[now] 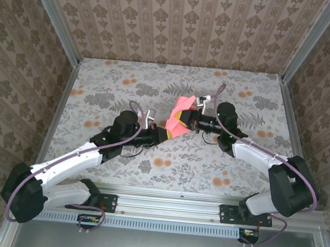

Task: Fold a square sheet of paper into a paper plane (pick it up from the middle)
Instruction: Turn over the paper at the center of the table.

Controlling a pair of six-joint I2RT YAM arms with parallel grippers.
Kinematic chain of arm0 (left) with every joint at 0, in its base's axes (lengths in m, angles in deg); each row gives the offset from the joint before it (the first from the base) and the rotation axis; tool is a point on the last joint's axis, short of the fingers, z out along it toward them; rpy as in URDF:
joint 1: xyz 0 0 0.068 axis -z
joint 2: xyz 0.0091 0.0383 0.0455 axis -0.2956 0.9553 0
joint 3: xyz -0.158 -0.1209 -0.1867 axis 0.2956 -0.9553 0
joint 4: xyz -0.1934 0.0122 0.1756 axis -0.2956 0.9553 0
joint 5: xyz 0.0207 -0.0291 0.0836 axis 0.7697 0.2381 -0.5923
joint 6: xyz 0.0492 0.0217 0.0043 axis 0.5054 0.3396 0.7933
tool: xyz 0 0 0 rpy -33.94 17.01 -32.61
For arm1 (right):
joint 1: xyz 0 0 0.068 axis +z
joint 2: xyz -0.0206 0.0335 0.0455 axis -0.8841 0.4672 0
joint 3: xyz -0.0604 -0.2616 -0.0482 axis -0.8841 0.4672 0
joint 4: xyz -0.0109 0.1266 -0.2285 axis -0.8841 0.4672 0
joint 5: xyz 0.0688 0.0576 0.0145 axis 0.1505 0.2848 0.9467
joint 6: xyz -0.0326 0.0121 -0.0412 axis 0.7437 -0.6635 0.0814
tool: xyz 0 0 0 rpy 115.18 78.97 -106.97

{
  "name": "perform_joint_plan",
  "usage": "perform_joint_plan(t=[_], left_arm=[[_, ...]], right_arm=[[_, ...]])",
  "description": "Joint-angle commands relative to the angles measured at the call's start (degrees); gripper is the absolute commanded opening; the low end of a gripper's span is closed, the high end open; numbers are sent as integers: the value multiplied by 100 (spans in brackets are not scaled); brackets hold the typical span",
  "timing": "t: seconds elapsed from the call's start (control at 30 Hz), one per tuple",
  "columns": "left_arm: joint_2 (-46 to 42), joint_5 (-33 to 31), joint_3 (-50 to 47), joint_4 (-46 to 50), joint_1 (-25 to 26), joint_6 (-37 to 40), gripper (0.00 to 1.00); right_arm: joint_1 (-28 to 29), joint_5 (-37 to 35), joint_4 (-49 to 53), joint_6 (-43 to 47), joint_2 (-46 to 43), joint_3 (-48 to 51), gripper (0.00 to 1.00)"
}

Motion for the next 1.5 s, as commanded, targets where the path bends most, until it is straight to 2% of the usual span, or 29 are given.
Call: perform_joint_plan(t=[0.0, 0.13, 0.2, 0.33, 0.43, 0.57, 0.67, 0.87, 0.97, 1.13, 1.27, 1.47], left_arm=[[-14, 3, 265, 232, -73, 285, 0], [-13, -56, 388, 544, -117, 500, 0], [-14, -145, 485, 848, -142, 735, 0], [80, -886, 1153, 2587, -172, 1873, 0], [246, -1960, 1761, 3978, -156, 2700, 0], [839, -4162, 2707, 5791, 104, 3578, 0], [1316, -5483, 3124, 6553, 377, 3798, 0], [2453, -7415, 3745, 7584, 947, 3788, 0], [3067, -7795, 3923, 7734, 1291, 3800, 0], [4060, -8061, 4163, 7796, 1855, 3841, 1], [4594, -7977, 4114, 7533, 2249, 3968, 4], [4913, -7660, 3855, 6780, 2780, 4390, 9]], right_arm=[[-60, 142, -133, 79, -76, 73, 16], [-159, 98, 179, 258, -133, 99, 35], [-270, 67, 469, 436, -162, 108, 40], [-654, -62, 1504, 1044, -661, 126, 46], [-933, -280, 2565, 1740, -980, 36, 49], [-1204, -521, 3613, 2520, -1257, -79, 51], [-1334, -656, 4054, 2891, -1338, -111, 52], [-1578, -589, 4327, 3175, -1297, -107, 53], [-1682, -495, 4354, 3214, -1261, -109, 53], [-1834, -251, 4343, 3241, -1218, -129, 54], [-2124, -2, 4205, 3170, -1258, -6, 61], [-2578, 311, 4129, 3131, -1261, 108, 61]])
